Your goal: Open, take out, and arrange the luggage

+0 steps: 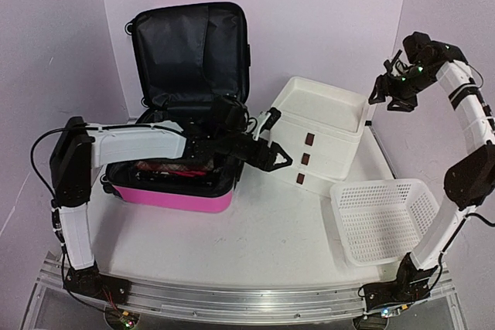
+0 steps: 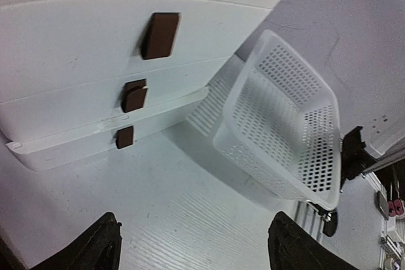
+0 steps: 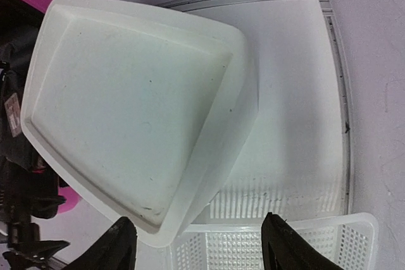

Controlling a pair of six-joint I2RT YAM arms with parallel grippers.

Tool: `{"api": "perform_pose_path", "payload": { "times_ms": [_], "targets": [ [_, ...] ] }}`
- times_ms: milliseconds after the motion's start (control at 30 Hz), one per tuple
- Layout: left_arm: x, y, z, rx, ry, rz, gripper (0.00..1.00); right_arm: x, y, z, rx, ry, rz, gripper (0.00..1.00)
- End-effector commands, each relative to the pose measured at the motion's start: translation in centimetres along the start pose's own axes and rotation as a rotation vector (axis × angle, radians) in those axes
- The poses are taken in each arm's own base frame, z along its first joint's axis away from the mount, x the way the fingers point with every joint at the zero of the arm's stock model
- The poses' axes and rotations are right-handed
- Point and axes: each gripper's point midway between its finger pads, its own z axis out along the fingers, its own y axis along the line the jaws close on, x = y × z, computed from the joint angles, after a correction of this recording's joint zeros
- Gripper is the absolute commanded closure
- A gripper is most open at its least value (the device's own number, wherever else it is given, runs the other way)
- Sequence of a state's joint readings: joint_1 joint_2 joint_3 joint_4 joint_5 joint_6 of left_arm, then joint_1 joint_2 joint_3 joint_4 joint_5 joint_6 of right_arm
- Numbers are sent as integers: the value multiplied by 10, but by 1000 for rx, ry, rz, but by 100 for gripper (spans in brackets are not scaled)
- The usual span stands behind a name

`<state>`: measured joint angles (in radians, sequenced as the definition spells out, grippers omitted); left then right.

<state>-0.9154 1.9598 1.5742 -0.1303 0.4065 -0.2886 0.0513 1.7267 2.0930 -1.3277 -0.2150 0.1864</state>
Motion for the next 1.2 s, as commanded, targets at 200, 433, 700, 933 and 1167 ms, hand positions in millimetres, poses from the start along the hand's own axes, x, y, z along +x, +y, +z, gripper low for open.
{"api": "perform_pose_path", "payload": {
  "times_ms": [200,433,700,933,1167],
  "targets": [
    [-34,-88,-117,185,-146,100,18,129,96,-13,-80,136,-431,31],
    [-14,-94,-165,150,-194,82,17,218,117,52,-82,336,-569,35],
    [19,-87,-194,99,-220,17,17,201,110,144,161,284,-739,34],
    [34,-93,-224,110,-266,-21,17,170,112,218,297,182,-729,26],
    [44,-93,-244,99,-311,-24,15,146,109,250,349,110,-803,24]
  ]
}}
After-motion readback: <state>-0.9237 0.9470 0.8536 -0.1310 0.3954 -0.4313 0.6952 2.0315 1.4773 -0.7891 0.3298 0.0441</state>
